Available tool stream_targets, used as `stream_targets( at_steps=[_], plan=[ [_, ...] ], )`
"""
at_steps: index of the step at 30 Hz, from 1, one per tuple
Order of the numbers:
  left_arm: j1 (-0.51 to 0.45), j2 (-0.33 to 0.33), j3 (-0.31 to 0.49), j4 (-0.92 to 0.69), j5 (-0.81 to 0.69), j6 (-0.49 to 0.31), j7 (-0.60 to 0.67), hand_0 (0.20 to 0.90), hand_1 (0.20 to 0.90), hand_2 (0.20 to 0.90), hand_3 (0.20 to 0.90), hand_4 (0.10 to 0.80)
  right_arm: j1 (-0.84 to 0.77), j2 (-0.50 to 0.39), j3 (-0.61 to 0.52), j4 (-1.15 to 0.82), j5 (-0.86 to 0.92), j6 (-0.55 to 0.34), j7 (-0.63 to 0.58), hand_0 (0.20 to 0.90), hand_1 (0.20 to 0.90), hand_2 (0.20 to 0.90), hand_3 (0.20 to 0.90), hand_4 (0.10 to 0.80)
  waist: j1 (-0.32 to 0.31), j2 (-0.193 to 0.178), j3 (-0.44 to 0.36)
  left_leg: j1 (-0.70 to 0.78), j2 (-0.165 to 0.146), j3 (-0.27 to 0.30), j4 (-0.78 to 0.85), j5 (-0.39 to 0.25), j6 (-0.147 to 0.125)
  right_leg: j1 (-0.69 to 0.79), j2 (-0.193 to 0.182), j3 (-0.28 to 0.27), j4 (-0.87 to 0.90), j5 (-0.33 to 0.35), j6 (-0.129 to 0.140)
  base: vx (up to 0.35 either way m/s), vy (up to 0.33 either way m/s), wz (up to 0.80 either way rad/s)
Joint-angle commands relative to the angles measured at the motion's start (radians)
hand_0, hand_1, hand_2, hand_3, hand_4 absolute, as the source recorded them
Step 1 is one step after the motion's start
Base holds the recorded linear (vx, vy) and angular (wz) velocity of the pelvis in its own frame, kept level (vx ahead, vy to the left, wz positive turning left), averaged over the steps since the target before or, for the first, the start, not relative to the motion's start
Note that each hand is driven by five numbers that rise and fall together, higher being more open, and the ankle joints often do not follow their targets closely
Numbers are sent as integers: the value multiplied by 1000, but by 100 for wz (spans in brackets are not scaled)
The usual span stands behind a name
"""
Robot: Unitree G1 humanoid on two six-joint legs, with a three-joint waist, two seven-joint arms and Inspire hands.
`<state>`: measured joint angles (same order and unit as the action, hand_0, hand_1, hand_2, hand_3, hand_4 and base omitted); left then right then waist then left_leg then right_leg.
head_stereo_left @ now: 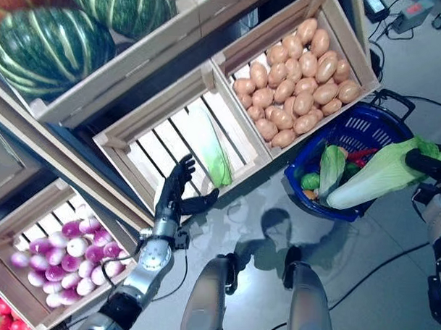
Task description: Put vegetables into the basket
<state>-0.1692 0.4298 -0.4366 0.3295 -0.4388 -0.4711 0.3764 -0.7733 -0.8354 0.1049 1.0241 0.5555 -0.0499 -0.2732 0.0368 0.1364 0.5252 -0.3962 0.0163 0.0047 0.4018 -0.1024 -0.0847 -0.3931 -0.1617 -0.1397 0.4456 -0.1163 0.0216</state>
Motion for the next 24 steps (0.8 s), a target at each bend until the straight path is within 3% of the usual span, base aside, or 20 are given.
stream_targets(
  at_steps=[1,3,7,10,14,21,22,23,24],
  plan=[
    [-50,55,55,-151,8,-140,68,900,900,900,900,800,-163,-100,59,-43,-48,-132,-33,300,300,300,300,400,18,-31,-5,-3,22,21,-65,146,-2,150,34,-73,-118,-15,-33,-42,130,-91],
    [-110,66,55,-142,-1,-98,95,900,900,900,900,800,-185,-83,82,-25,-49,-134,-37,300,300,300,300,400,26,-53,-6,28,24,65,-61,56,16,131,3,-123,-108,-11,-2,35,90,-89],
    [-131,67,49,-157,16,-91,147,900,900,900,900,800,-252,-77,130,-4,-66,-139,-13,300,300,300,300,400,60,-67,-5,40,29,106,-36,13,30,115,-39,-177,-98,12,35,7,88,-72],
    [-143,91,52,-181,-6,-87,152,900,900,900,900,800,-320,-90,179,25,-63,-97,-1,300,300,300,300,400,70,-68,-5,-36,34,99,94,-45,47,47,-57,-160,9,-19,27,-21,20,-31],
    [-163,118,56,-227,-17,-96,157,900,900,900,900,800,-351,-96,192,50,-43,-113,25,300,300,300,300,400,80,-59,-5,-136,10,80,214,-108,79,-53,-89,-148,157,-74,11,-41,-19,9],
    [-144,115,53,-267,4,-79,152,900,900,900,900,800,-414,-97,217,44,-67,-115,2,300,300,300,300,400,98,-48,-5,-240,-15,61,300,-144,102,-184,-111,-136,301,-122,-6,-37,-28,18],
    [-135,114,50,-270,4,-84,146,900,900,900,900,800,-434,-103,226,45,-61,-127,-3,481,481,481,481,521,102,-45,-5,-251,-16,58,301,-143,102,-196,-111,-137,310,-126,-9,-33,-25,12],
    [-130,114,49,-274,3,-87,145,900,900,900,900,800,-444,-106,229,44,-62,-128,-15,792,792,792,792,728,104,-43,-5,-256,-17,56,300,-141,102,-203,-110,-137,315,-128,-11,-31,-25,17],
    [-125,114,50,-280,3,-89,139,900,900,900,900,800,-454,-106,232,45,-60,-131,-18,900,900,900,900,800,106,-41,-5,-261,-20,54,300,-139,102,-207,-110,-138,318,-129,-12,-30,-22,22]
  ],
)
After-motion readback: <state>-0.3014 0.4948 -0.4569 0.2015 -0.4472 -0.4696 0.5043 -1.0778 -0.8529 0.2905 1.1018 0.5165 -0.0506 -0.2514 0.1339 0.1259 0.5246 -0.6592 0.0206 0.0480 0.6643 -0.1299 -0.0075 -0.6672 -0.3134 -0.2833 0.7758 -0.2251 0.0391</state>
